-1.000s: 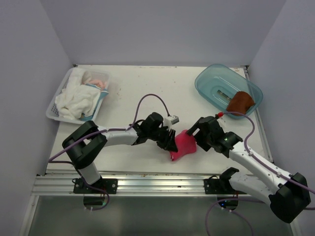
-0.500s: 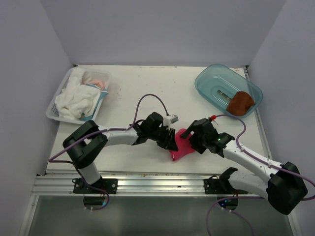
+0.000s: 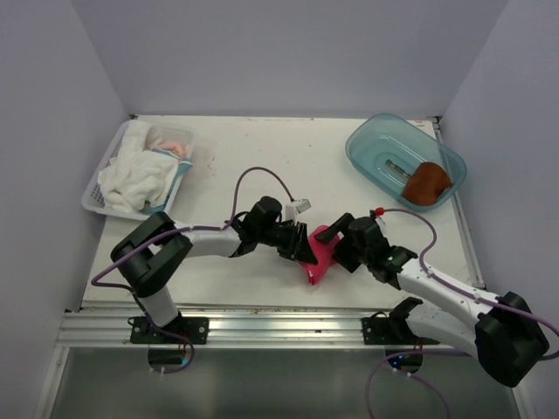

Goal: Roll the towels
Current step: Roll the towel

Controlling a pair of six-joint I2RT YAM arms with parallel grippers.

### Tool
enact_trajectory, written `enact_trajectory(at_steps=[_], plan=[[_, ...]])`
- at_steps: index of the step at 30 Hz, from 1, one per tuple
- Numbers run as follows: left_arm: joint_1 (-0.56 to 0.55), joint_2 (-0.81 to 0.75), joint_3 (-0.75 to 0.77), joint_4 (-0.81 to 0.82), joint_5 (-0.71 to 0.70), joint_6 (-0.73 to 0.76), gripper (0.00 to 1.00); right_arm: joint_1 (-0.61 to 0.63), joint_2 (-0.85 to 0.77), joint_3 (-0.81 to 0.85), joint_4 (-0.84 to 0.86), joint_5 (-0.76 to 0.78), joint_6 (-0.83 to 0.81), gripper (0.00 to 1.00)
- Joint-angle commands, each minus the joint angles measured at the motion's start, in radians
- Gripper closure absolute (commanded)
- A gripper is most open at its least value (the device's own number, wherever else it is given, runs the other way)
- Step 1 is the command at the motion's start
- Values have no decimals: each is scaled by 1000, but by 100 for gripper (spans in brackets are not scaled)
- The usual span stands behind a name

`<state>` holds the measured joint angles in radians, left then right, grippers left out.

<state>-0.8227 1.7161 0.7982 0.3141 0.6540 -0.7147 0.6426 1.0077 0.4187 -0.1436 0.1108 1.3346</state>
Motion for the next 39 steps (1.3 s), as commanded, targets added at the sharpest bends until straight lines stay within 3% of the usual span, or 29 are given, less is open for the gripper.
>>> enact_trajectory(at_steps=[1,9,15,19,27,31,32,35,39], plan=[[4,-3,-7,123,50,-5,70,6,28,55,-28,-28,-21,6],[5,-1,-71,270,93,-55,70,8,134,63,59,-94,-28,6],[8,-18,-82,287,91,-61,70,6,141,89,91,-79,-49,9],[10,-19,-96,319,98,-74,70,6,169,101,133,-79,-63,29],[16,-33,-122,365,107,-92,68,5,193,91,182,-79,-61,57],[17,-47,-103,249,69,10,52,6,167,147,61,-39,-118,68],[17,-65,-99,177,58,33,42,6,167,167,-17,-16,-133,68],[17,-117,-71,70,9,124,30,5,167,230,-88,-2,-190,68],[20,-188,-34,-98,-50,193,21,6,175,236,-39,-16,-227,68]])
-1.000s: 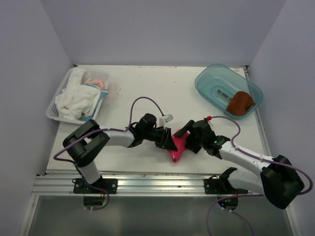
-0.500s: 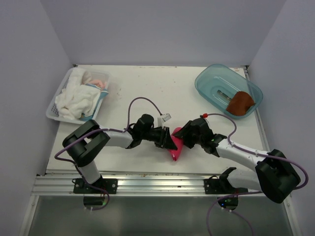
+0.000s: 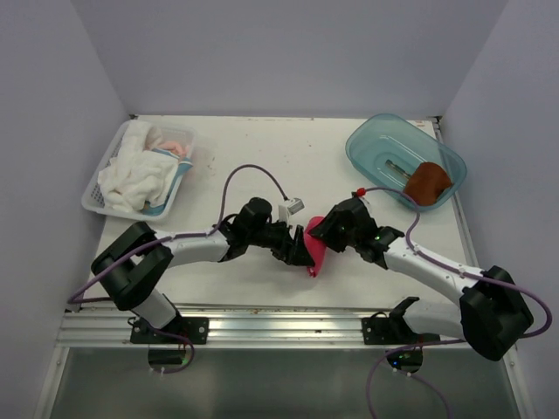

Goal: Roll the towels
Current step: Roll the towel

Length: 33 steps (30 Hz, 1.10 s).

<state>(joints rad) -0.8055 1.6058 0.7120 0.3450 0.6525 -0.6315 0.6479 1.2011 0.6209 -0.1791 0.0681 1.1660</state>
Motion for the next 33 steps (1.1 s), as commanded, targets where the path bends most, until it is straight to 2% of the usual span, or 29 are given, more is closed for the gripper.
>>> enact_trajectory(at_steps=[1,4,6,8,11,16,22,27,33], plan=[[5,-89,59,-141,-56,118,21,1,-14,34,13,22,-72,68],[11,-121,84,-195,-83,145,22,-1,23,57,18,30,-80,68],[8,-141,109,-275,-126,173,22,-1,69,124,-66,45,-92,70],[-3,-168,144,-343,-229,231,21,-1,98,166,-153,56,-101,70],[-43,-182,187,-426,-352,292,19,-1,124,203,-184,53,-98,70],[-58,-153,208,-440,-401,291,20,-1,127,203,-197,59,-80,71],[-76,-146,222,-416,-444,314,18,-1,150,244,-302,111,-91,73],[-219,-73,303,-489,-593,358,13,1,215,304,-358,105,-89,72],[-282,-66,311,-466,-648,363,10,-1,218,315,-359,95,-92,72]])
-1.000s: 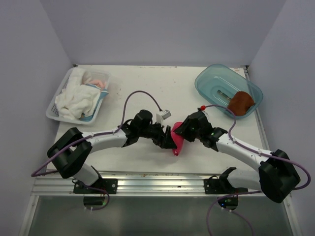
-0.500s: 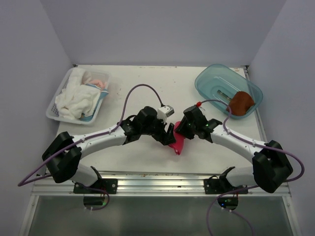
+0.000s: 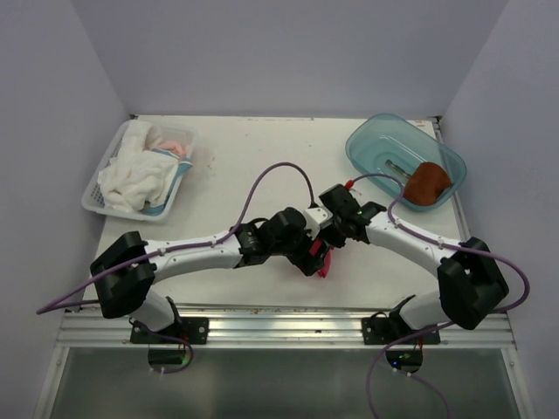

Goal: Roll the towels
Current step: Roll the towel

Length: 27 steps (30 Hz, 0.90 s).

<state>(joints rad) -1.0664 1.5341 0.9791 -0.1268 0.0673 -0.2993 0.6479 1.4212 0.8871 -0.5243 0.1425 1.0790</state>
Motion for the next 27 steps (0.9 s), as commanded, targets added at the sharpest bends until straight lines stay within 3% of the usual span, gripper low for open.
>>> enact_trajectory(at_steps=[1,3,15,27], plan=[[-29,9,53,1,-64,35,8,1,-2,52,-16,20,-7,71],[-49,29,59,-2,-99,40,1,1,1,58,-20,17,-8,71],[-101,106,75,-20,-257,16,1,1,-16,62,-46,14,10,71],[-101,100,38,-5,-293,31,26,-7,-54,39,-55,2,19,69]])
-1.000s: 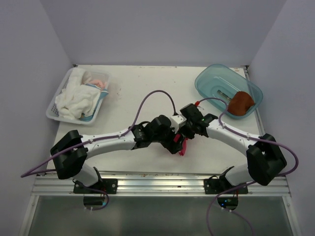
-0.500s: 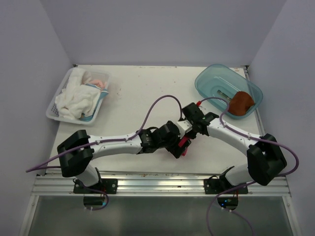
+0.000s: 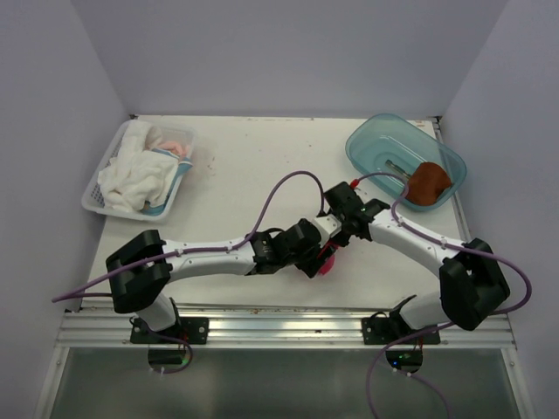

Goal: Roll the towels
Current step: Roll the towel

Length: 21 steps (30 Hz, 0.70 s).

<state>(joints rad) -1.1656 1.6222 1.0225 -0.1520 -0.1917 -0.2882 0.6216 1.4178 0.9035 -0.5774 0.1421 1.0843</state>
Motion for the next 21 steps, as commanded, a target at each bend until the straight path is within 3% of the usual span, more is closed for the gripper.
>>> enact_trajectory(at_steps=[1,9,15,21], plan=[[-3,4,-7,23,-31,18,30,20,-59,17,1,1,16,68],[41,-61,-113,121,138,-28,61,13,-97,-74,80,-1,25,63],[121,-117,-202,258,283,-85,71,13,-124,-104,116,-7,28,55],[204,-131,-262,374,480,-149,77,9,-175,-135,157,-3,38,34]])
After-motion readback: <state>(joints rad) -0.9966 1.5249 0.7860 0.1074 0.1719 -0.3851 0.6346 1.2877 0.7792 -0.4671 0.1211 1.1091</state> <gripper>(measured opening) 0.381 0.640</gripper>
